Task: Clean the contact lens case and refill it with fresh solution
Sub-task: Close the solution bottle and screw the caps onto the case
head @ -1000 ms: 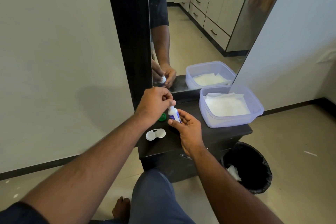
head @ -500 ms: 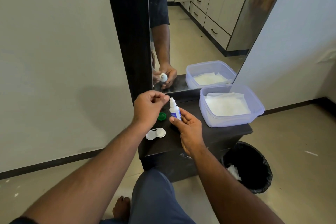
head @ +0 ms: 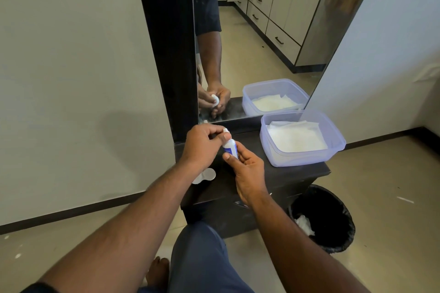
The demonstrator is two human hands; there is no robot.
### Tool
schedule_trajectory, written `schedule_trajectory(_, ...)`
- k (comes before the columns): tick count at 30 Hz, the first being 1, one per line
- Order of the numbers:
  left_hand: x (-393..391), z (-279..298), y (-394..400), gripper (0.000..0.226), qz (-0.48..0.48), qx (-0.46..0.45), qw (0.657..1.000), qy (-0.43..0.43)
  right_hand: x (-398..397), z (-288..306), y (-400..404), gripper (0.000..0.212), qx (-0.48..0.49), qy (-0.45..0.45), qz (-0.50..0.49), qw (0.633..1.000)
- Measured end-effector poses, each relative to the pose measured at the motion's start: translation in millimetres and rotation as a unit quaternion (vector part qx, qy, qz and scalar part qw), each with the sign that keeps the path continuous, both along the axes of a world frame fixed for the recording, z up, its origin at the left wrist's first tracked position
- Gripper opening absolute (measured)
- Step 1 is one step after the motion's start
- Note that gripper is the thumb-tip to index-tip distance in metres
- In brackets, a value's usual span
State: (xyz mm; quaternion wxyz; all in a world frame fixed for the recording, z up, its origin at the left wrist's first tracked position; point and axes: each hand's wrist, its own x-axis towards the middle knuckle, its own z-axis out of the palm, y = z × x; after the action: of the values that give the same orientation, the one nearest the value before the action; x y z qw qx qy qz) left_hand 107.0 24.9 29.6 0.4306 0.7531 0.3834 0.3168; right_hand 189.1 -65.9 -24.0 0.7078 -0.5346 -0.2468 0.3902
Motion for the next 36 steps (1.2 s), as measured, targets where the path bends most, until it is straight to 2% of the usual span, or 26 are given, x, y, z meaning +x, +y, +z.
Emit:
schedule_trajectory(4, -4.2, 9.1, 8.0, 0.021, -0.102, -0.017, 0.995, 0.009, 4.4, -3.6, -1.1, 0.038, 0.006, 0.014, 0.047, 0.999)
schedule_trajectory(8, -7.2, 5.7, 12.3, 0.018, -0.065, -0.011, 0.998, 0.004, 2.6, -3.3, 0.6, 0.035, -0.007, -0.018, 0.036, 0.999)
schedule_trajectory(12, -3.2, -3.2, 3.4, 0.016, -0.028, 0.025, 0.999, -0.007, 2.6, -0.2, 0.2, 0.043, -0.015, -0.029, 0.032, 0.999)
schedule_trajectory(15, -2.7, -3.1, 3.4, 0.019, -0.064, 0.029, 0.998, -0.005, 3.1, -0.2, -1.8, 0.032, -0.014, -0.017, 0.037, 0.999)
schedule_trajectory(19, -3.3, 4.2, 10.4, 0.019, -0.126, -0.029, 0.992, 0.006, 2.5, -0.2, -2.0, 0.023, 0.008, 0.001, 0.053, 0.999)
schedule_trajectory(22, -2.1, 2.3, 8.3, 0.023, -0.087, -0.042, 0.995, -0.003, 2.3, -1.1, -0.6, 0.025, 0.01, -0.018, 0.045, 0.999)
schedule_trajectory(24, -0.6, -1.7, 6.3, 0.029, -0.048, -0.007, 0.999, 0.016, 2.6, -2.5, -0.4, 0.027, 0.004, -0.038, 0.039, 0.998)
schedule_trajectory(27, 0.9, -1.9, 4.6, 0.024, -0.025, 0.01, 0.999, 0.032, 1.9, -4.0, -1.0, 0.032, 0.001, -0.049, 0.041, 0.998)
schedule_trajectory(32, -7.7, 6.8, 16.0, 0.012, -0.18, -0.054, 0.982, 0.013, 1.2, -7.3, -3.8, 0.034, -0.017, -0.068, 0.044, 0.997)
schedule_trajectory(36, -15.3, 19.3, 30.2, 0.021, -0.258, -0.083, 0.962, 0.041, 2.3, -4.5, -3.0, 0.038, -0.024, -0.05, 0.055, 0.997)
